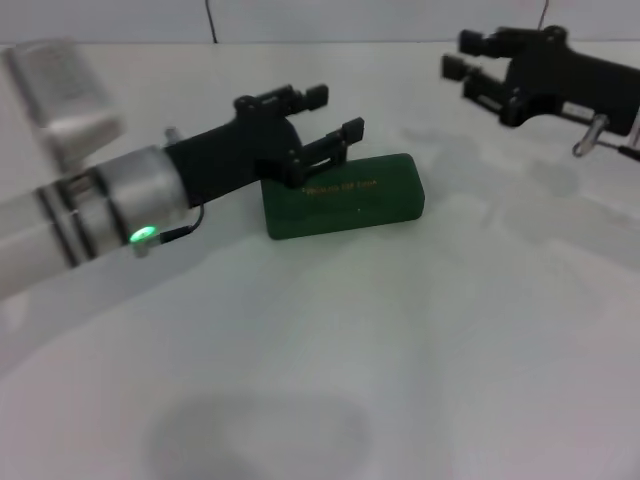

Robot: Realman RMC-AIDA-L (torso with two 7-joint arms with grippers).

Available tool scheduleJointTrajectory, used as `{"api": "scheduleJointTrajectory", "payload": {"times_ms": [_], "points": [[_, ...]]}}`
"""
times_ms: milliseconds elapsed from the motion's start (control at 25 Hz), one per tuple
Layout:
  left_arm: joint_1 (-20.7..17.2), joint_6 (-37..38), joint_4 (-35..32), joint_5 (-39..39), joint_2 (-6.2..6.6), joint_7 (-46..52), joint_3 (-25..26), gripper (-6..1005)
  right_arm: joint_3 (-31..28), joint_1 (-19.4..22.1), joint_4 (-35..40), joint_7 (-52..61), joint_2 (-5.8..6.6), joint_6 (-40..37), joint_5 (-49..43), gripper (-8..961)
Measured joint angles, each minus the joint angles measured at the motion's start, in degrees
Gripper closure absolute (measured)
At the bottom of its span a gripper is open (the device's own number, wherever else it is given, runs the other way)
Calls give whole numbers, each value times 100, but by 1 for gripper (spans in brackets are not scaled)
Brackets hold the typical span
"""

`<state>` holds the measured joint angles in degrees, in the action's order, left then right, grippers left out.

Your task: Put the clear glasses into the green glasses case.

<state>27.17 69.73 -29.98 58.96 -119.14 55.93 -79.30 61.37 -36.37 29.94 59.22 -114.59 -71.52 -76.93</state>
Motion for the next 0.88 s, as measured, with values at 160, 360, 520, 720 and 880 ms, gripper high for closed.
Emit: {"api": "scheduleJointTrajectory", "payload": {"times_ms": [160,360,520,720,880], "points": [[-395,1157,45,83,168,-150,328,307,533,-78,238,252,60,-713,-365,567],[-884,1981,45,453,330,-472,361,284,825,-498,296,386,67,-1562,-1468,405],[-1072,2025,25,477,335,-653,365,229,821,-509,350,32,-99,-1406,-1717,320],[-1023,1977,48,543,358,-649,368,136,827,-494,350,-115,-120,-1439,-1703,214],[-1003,1971,48,554,360,-661,410,136,784,-469,351,-183,-101,-1559,-1601,111]]}}
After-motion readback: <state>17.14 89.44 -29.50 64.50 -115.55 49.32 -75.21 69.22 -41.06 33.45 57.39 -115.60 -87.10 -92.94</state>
